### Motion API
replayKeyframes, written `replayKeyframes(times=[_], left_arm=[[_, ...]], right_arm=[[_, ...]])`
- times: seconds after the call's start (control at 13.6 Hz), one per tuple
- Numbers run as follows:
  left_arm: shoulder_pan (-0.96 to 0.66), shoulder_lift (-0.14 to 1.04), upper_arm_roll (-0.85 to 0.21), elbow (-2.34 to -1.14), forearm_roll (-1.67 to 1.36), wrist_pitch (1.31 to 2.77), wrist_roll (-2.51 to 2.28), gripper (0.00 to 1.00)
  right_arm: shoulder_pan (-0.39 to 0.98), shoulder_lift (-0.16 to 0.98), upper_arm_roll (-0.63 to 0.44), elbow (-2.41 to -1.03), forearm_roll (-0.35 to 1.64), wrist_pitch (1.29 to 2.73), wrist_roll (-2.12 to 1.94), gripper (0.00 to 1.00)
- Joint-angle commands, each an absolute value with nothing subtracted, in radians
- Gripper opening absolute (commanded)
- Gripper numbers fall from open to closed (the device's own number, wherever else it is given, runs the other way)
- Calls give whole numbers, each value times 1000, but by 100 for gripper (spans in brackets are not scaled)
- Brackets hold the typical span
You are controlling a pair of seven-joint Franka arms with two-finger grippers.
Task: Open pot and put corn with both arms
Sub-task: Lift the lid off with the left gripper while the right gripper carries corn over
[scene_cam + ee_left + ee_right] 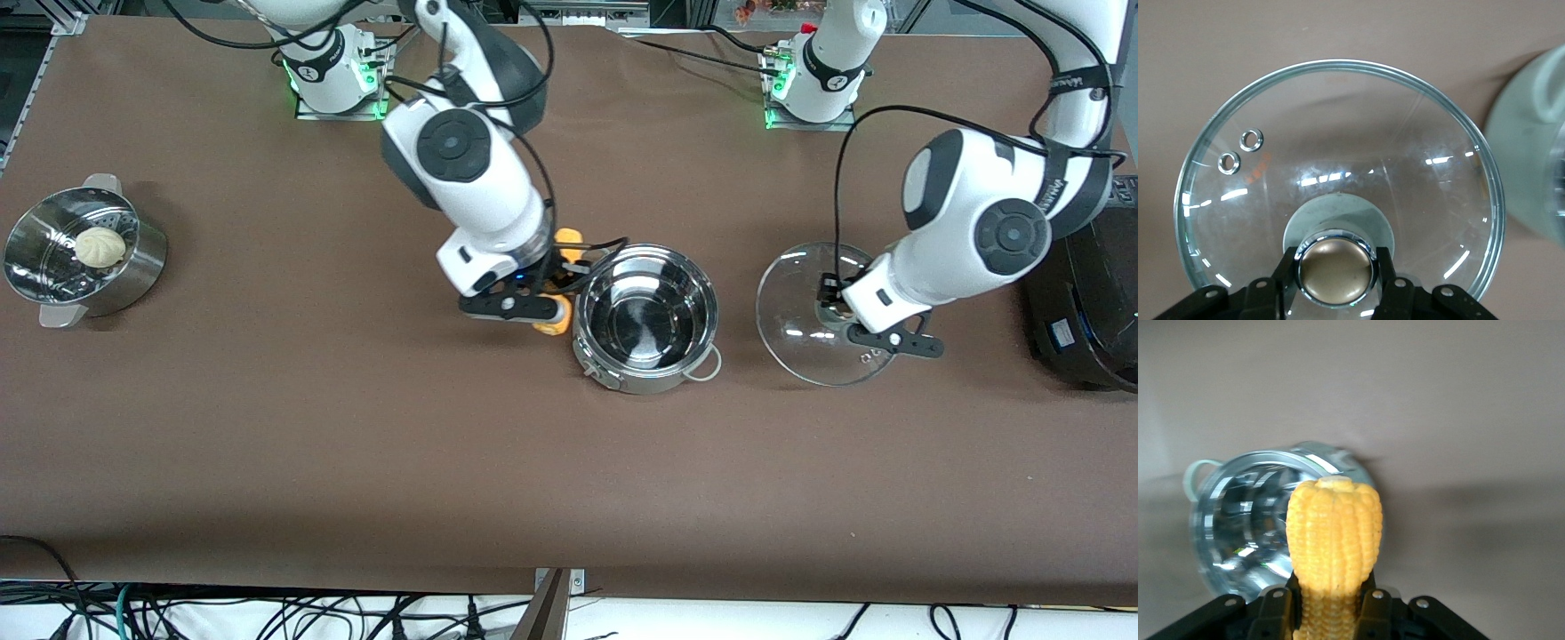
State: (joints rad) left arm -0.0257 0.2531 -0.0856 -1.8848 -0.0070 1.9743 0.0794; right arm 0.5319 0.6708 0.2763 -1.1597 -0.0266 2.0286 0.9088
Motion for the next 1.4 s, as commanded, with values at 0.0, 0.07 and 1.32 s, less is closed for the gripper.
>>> replayKeyframes(times=[0.0, 0.07, 1.32], left_arm=[[-15, 261, -13, -1986, -18, 2121, 237, 0], [-15, 277, 14, -2023, -18, 2193, 280, 0], [-15, 275, 60, -2178, -18, 2292, 302, 100]], right_arm=[[627, 776, 241, -1046, -72, 2136, 1001, 0], [662, 797, 209, -1034, -78, 2181, 1002, 0], [724, 968, 172, -991, -103, 2362, 841, 0]])
